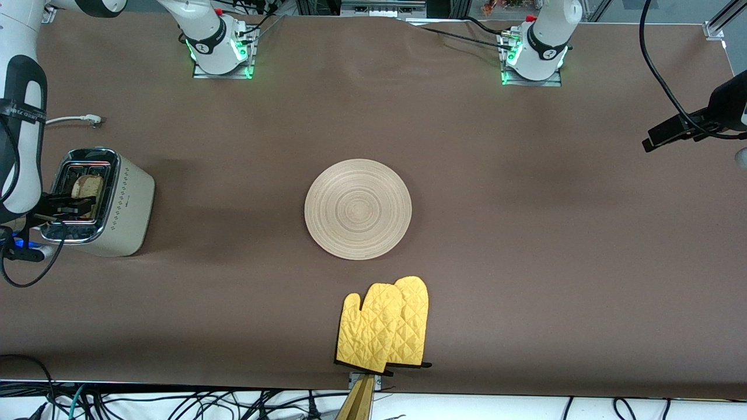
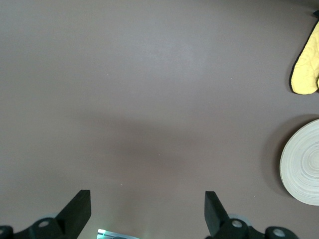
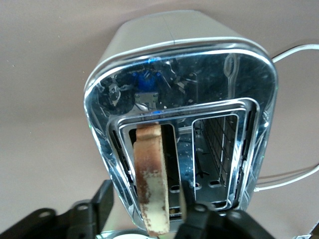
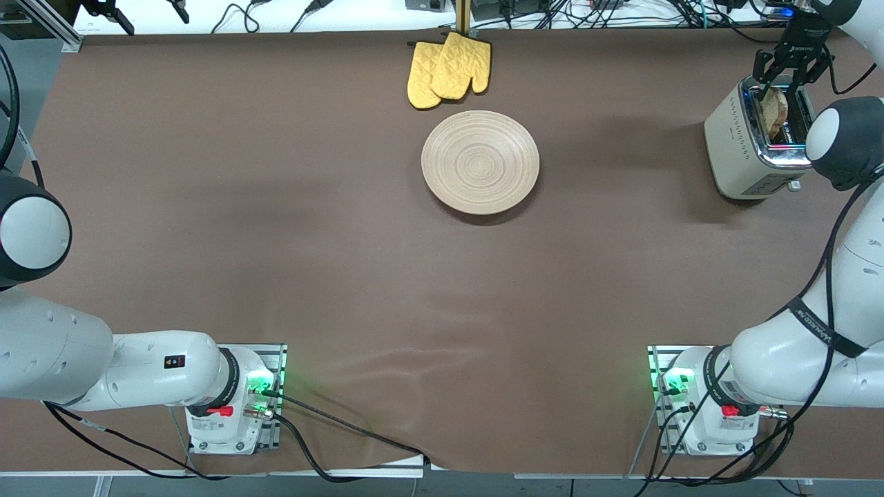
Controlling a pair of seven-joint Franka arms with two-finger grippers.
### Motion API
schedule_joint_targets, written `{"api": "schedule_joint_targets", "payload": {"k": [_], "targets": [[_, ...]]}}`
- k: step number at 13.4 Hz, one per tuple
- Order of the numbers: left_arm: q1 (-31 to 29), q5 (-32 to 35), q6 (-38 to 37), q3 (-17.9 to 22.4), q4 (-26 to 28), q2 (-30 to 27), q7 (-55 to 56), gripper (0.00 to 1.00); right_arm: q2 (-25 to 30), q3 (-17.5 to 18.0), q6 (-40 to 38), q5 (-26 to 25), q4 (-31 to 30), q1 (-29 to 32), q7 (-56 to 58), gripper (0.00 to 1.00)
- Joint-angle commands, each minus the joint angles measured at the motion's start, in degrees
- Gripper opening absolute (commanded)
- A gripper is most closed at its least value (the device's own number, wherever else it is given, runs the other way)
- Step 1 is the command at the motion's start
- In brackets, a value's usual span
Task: Move plate and put bread in toaster
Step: 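Open the right gripper and raise it off the bread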
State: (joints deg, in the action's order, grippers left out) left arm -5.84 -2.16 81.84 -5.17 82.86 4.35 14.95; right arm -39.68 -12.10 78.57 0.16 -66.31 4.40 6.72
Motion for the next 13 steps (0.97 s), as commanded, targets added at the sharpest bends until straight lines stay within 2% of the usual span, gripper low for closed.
{"api": "schedule_joint_targets", "payload": {"k": [1, 3, 6, 8, 11, 13], "targets": [[0.0, 0.8, -0.3, 0.0, -0.5, -0.1, 0.1, 1.0, 1.5, 0.3, -0.3, 0.8, 3.1, 0.3, 1.0, 1.0], [0.0, 0.8, -0.4, 0.0, -0.5, -0.1, 0.1, 1.0, 2.9, 0.2, -0.6, 1.1, 3.7, 0.2, 1.6, 1.0], [0.0, 0.8, -0.4, 0.0, -0.5, -0.1, 0.1, 1.0, 9.6, 0.4, -1.0, 5.0, 3.6, 0.1, 1.7, 1.0], [0.0, 0.8, -0.4, 0.0, -0.5, -0.1, 0.2, 1.0, 10.8, 0.6, -1.5, 7.6, 3.7, 0.1, 1.8, 1.0], [0.0, 0.8, -0.4, 0.0, -0.5, -0.1, 0.1, 1.0, 11.6, 5.1, -2.0, 7.6, 3.7, 0.0, 1.6, 1.0], [0.0, 0.8, -0.4, 0.0, -0.5, -0.1, 0.2, 1.0, 11.6, 6.6, -2.3, 7.5, 3.7, -0.4, 1.5, 1.0]]}}
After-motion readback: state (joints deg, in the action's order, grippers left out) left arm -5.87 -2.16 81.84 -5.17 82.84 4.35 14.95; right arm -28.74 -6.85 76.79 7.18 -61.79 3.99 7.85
